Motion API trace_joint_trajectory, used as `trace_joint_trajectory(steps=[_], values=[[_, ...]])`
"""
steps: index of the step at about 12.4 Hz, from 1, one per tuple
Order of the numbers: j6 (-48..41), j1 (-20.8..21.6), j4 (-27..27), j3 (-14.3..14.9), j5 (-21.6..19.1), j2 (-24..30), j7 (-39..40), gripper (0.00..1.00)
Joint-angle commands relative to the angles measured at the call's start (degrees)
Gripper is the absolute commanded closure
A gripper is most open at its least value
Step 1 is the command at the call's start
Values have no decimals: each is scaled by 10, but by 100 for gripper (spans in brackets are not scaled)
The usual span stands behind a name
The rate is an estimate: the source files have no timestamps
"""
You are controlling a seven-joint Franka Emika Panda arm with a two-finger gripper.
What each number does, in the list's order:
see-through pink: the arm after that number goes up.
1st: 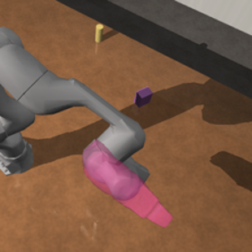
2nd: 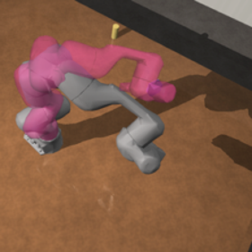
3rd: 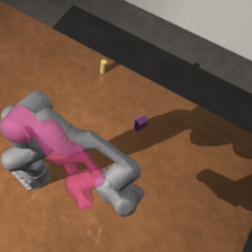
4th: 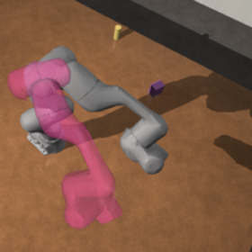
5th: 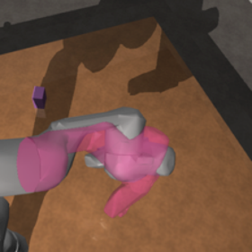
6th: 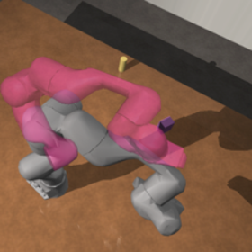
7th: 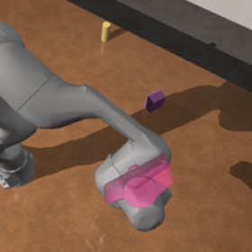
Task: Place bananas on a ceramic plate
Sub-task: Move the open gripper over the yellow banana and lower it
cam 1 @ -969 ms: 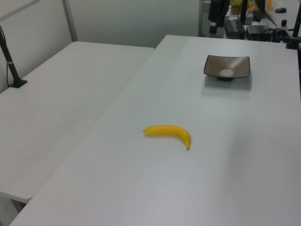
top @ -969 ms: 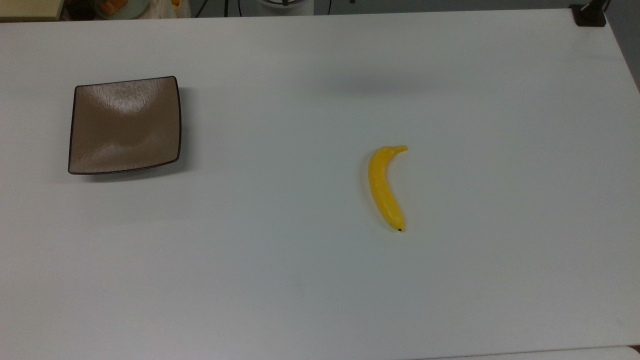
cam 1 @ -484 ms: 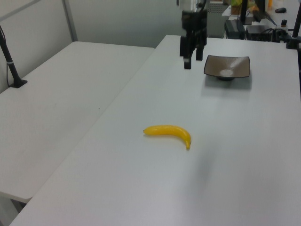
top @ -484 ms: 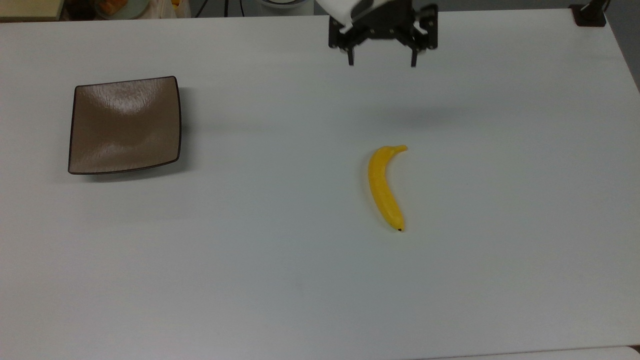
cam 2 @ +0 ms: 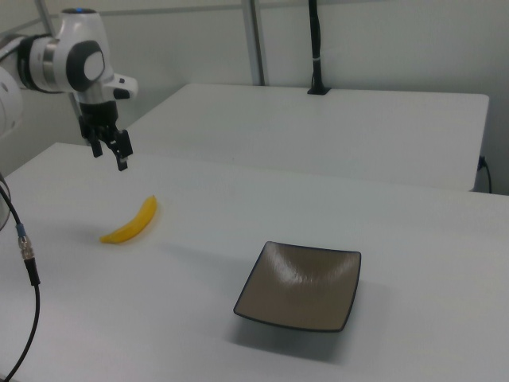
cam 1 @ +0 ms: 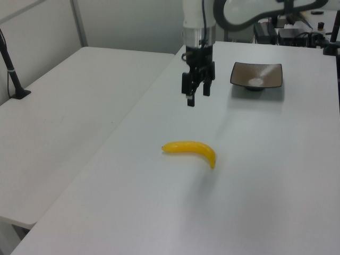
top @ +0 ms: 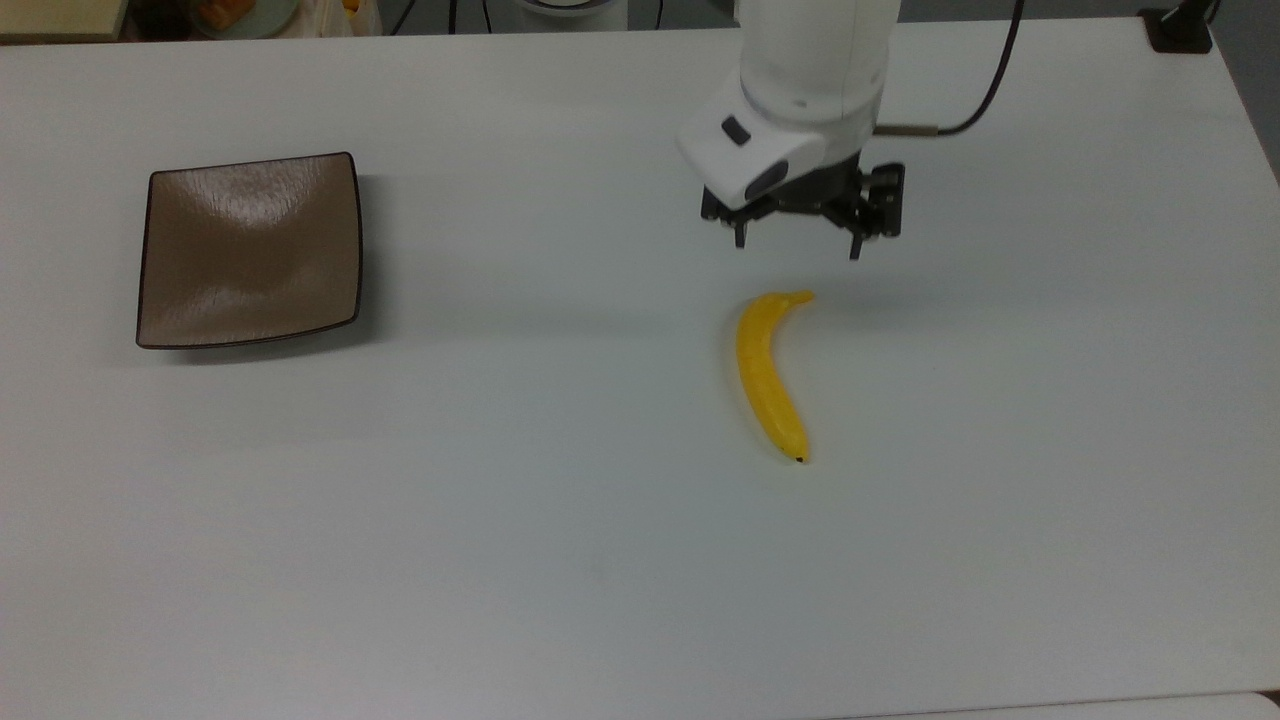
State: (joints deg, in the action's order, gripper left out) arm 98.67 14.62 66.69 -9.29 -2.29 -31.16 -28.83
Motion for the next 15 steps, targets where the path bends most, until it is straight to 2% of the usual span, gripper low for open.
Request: trace_joint_trajectory(steps=[1, 7, 11, 15], values=[[51, 2, -17, -5, 33, -45, -25, 0], [140, 18, -3, -6, 76, -109, -41, 0], [160, 19, 23, -6, 123, -116, -40, 0], [159, 19, 50, -6, 137, -116, -8, 0]])
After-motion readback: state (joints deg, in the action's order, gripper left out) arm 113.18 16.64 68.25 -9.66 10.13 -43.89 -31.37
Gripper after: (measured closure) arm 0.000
